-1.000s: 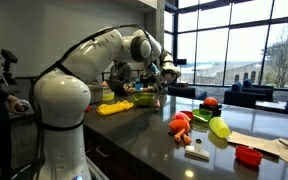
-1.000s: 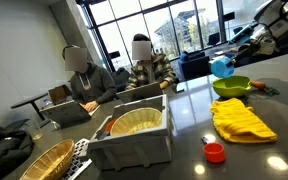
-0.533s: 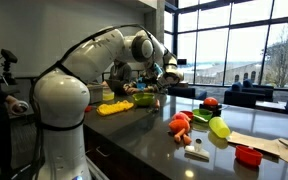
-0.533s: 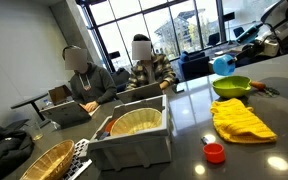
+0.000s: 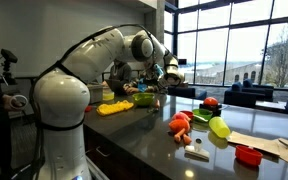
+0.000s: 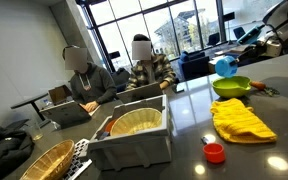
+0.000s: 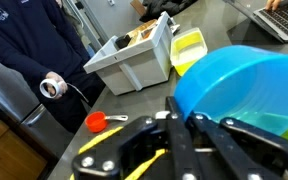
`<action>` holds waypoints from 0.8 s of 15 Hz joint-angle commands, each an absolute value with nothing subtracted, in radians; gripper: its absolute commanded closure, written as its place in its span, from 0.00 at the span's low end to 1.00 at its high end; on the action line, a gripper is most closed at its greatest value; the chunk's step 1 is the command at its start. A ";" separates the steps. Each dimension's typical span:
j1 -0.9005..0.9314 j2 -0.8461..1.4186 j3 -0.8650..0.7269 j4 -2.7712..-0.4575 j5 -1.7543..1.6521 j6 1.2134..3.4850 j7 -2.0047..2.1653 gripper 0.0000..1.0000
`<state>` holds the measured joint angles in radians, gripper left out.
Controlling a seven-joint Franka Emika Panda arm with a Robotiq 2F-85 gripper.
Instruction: Pick up the blue bowl, then pour its contents into the green bowl
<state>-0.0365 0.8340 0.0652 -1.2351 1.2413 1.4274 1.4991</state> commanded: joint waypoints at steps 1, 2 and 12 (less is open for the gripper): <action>-0.019 0.777 0.032 -1.281 1.194 1.430 1.492 0.99; -0.017 0.773 0.030 -1.285 1.184 1.432 1.491 0.99; 0.041 0.669 -0.026 -1.370 0.931 1.463 1.474 0.99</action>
<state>0.0124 0.7544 0.0048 -1.2812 1.0102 1.4337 1.4945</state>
